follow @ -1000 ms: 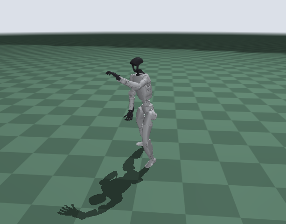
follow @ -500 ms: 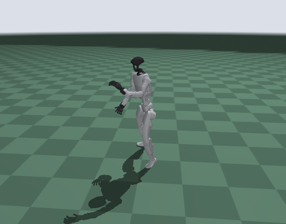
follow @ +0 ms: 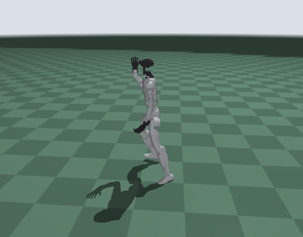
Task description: Kungfu
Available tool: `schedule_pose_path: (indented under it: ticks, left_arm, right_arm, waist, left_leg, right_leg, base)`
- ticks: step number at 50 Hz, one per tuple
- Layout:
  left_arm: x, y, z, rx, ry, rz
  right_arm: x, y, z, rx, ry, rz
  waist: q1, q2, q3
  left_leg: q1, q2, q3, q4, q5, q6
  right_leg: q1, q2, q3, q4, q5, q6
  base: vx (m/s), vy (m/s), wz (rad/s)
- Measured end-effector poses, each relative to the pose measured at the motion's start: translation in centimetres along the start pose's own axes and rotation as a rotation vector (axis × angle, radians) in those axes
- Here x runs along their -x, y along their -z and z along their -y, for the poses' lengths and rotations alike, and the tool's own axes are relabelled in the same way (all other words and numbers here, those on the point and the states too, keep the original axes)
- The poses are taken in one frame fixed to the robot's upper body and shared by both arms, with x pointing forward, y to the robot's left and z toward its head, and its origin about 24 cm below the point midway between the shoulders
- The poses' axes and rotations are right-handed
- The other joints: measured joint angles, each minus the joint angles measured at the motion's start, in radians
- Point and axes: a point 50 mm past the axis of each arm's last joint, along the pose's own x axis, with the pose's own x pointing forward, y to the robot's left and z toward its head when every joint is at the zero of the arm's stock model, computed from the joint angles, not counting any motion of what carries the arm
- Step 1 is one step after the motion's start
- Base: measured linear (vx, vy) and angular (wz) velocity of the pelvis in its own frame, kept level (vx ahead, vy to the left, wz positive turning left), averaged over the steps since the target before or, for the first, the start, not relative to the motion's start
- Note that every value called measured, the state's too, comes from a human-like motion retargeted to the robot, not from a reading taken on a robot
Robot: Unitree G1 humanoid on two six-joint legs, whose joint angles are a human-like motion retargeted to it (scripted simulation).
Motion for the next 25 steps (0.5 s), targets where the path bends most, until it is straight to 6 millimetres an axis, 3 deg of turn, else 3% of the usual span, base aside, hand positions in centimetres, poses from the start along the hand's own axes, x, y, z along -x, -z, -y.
schedule_pose_path:
  ticks: [4,8,14,20,25]
  left_arm:
    - [0.8,-1.3,-1.6,-0.107,-0.174,-0.025]
    - [0.2,-1.6,-0.8,-0.208,-0.13,-0.101]
    - [-0.8,-2.0,0.7,-0.392,-0.047,-0.216]
    - [-1.4,-3.3,1.7,-0.693,-0.021,-0.355]
    - [-0.3,-6.4,1.2,-0.957,-0.063,-0.464]
  right_arm:
    - [-0.7,-4.2,-1.4,0.051,-0.113,0.15]
    - [0.1,-6.2,-2.1,0.148,-0.101,0.231]
    - [0.6,-5.6,-1.5,0.23,-0.056,0.156]
    - [0.2,-4.7,1.3,0.35,-0.029,0.07]
    - [-1.6,-2.4,3.2,0.732,-0.352,-0.079]
  waist:
    - [-0.092,0.001,-0.011]
    - [-0.113,-0.019,-0.014]
    - [-0.097,-0.025,-0.019]
    - [-0.101,-0.036,-0.004]
    - [-0.095,-0.047,0.019]
  left_leg:
    - [-0.057,-0.036,0.016,-0.017,-0.007,-0.018]
    - [-0.058,-0.063,0.019,-0.025,-0.003,-0.018]
    - [-0.032,-0.065,0.035,-0.033,-0.008,-0.018]
    - [-0.028,-0.052,0.019,-0.018,-0.019,-0.018]
    - [0.006,-0.053,-0.016,-0.004,-0.081,-0.018]
  right_leg:
    - [-0.067,-0.073,-0.016,0.077,-0.039,0.005]
    - [-0.111,-0.089,0.024,0.108,-0.042,0.01]
    - [-0.107,-0.074,0.041,0.083,-0.006,0.015]
    - [-0.072,-0.051,0.051,0.021,0.048,0.028]
    - [-0.024,-0.016,0.047,-0.067,0.11,0.029]
  base:
    - [-0.2,-0.01,0.5]
    - [-0.08,0.03,-0.13]
    - [0.04,0.07,-0.22]
    - [0.1,0.08,-0.06]
    - [0.12,0.07,-0.41]
